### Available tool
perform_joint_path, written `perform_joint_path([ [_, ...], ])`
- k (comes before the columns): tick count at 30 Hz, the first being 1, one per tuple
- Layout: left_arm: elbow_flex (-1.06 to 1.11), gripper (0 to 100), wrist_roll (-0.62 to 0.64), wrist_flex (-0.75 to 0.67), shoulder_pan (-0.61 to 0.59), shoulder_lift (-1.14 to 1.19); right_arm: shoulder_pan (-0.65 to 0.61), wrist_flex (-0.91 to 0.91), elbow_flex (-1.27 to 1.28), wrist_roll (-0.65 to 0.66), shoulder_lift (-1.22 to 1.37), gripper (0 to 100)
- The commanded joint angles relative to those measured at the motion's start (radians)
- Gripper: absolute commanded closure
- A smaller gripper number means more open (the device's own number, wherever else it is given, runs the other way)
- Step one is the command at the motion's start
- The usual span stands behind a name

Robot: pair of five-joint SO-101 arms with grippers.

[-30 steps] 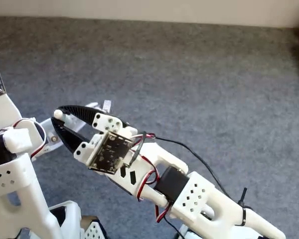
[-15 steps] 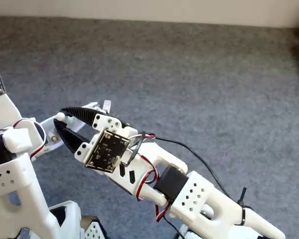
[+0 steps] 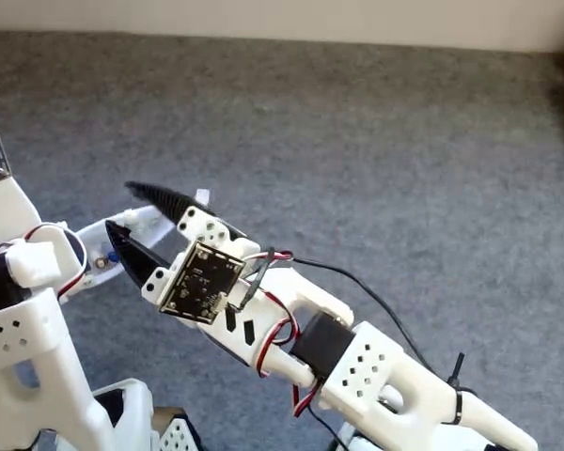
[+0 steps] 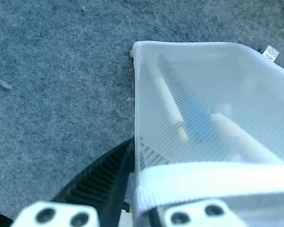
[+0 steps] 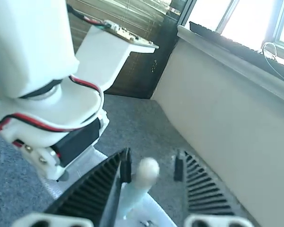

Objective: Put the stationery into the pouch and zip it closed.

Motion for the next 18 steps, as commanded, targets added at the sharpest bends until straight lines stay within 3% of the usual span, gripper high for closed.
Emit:
perform_joint_path([
  [1, 0.024, 99, 0.005, -0.018, 0.005, 0.028, 0.008, 0.002, -0.016, 0.005, -0.001, 80.7],
  [12, 0.024, 99, 0.005, -0.018, 0.005, 0.028, 0.007, 0.002, -0.016, 0.003, -0.004, 80.7],
  [15, 0.024, 99, 0.005, -0.018, 0.005, 0.028, 0.015, 0.010, -0.016, -0.089, -0.007, 80.7],
  [18, 0.016, 99, 0.005, -0.015, 0.001, 0.021, 0.022, 0.127, -0.090, -0.164, -0.007, 80.7],
])
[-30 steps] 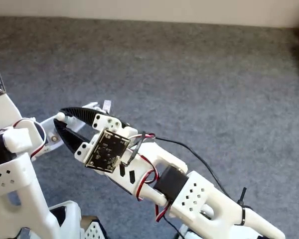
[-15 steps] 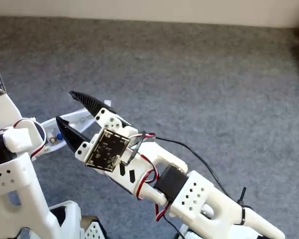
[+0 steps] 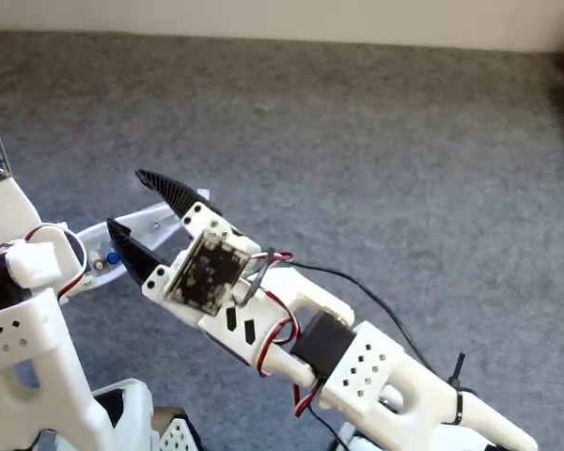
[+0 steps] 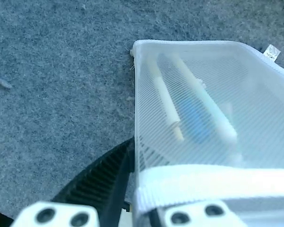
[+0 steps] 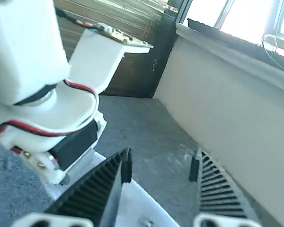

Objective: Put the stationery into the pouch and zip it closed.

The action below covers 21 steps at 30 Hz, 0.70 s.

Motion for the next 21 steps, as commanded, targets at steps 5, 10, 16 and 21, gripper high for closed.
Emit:
perform_joint_path([
  [5, -0.019, 99, 0.005, -0.012, -0.062, 0.019, 0.022, 0.289, -0.243, -0.158, -0.001, 80.7],
  [10, -0.033, 99, 0.005, -0.012, -0.087, 0.019, 0.042, 0.312, -0.291, -0.173, -0.001, 80.7],
  [16, -0.035, 99, 0.005, -0.012, -0.090, 0.019, 0.137, 0.312, -0.297, -0.173, 0.001, 80.7],
  [21, -0.087, 99, 0.006, -0.011, -0.182, 0.019, 0.220, 0.314, -0.306, -0.175, 0.001, 80.7],
])
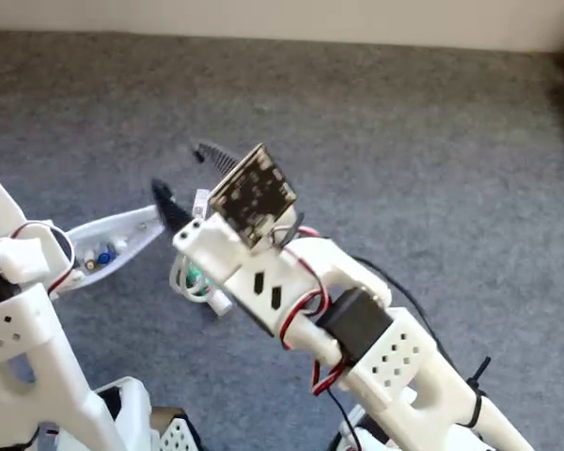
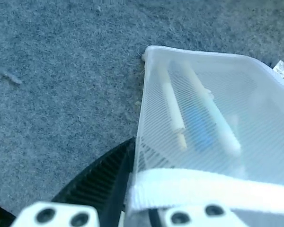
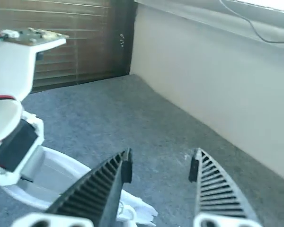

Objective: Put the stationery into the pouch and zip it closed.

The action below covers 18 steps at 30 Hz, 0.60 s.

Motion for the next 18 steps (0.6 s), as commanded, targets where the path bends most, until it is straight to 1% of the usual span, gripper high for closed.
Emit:
perform_joint_path([
  [1, -0.048, 99, 0.005, -0.011, -0.104, 0.019, 0.056, 0.007, -0.087, -0.011, -0.004, 80.7],
  [5, -0.056, 99, 0.005, -0.018, -0.170, 0.019, 0.067, 0.038, -0.114, -0.011, 0.028, 80.7],
  [9, -0.054, 99, 0.005, -0.018, -0.193, 0.019, 0.068, 0.153, -0.214, -0.012, 0.127, 80.7],
  [13, -0.056, 99, 0.005, -0.018, -0.246, 0.019, 0.070, 0.269, -0.340, -0.086, 0.254, 80.7],
  [18, -0.056, 99, 0.008, -0.018, -0.297, 0.019, 0.070, 0.394, -0.481, -0.103, 0.421, 80.7],
])
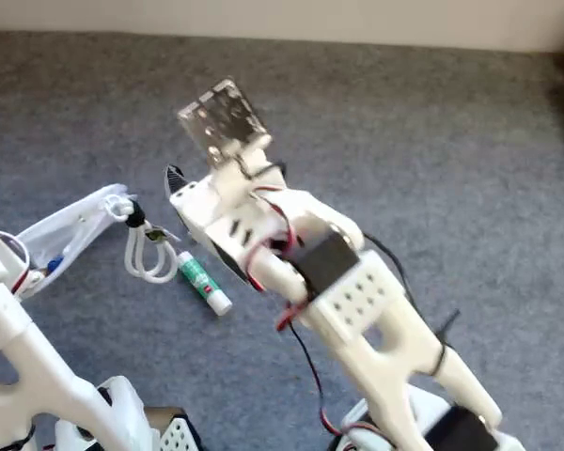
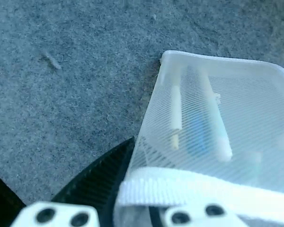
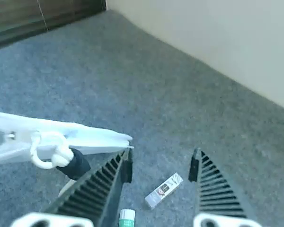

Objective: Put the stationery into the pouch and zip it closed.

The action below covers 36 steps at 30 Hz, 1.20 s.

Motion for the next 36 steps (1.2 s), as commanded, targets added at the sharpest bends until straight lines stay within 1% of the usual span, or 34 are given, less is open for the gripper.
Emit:
perform_joint_path([
  [1, -0.031, 99, 0.006, -0.006, -0.044, 0.012, 0.016, 0.068, -0.143, -0.014, 0.082, 80.7],
  [8, -0.030, 99, 0.005, -0.006, -0.042, 0.012, 0.016, 0.142, -0.265, -0.020, 0.266, 80.7],
  [11, -0.027, 99, 0.005, -0.006, -0.039, 0.012, 0.016, 0.142, -0.302, -0.084, 0.325, 80.7],
  [13, -0.027, 99, 0.005, -0.006, -0.038, 0.012, 0.016, 0.142, -0.320, -0.104, 0.363, 80.7],
  [22, -0.024, 99, 0.006, -0.006, -0.036, 0.012, 0.022, 0.142, -0.421, -0.110, 0.538, 80.7],
  [27, -0.024, 99, 0.008, -0.006, -0.036, 0.012, 0.038, 0.140, -0.518, -0.216, 0.656, 80.7],
  [36, -0.024, 99, 0.008, -0.006, -0.036, 0.012, 0.059, 0.143, -0.691, -0.298, 0.885, 80.7],
])
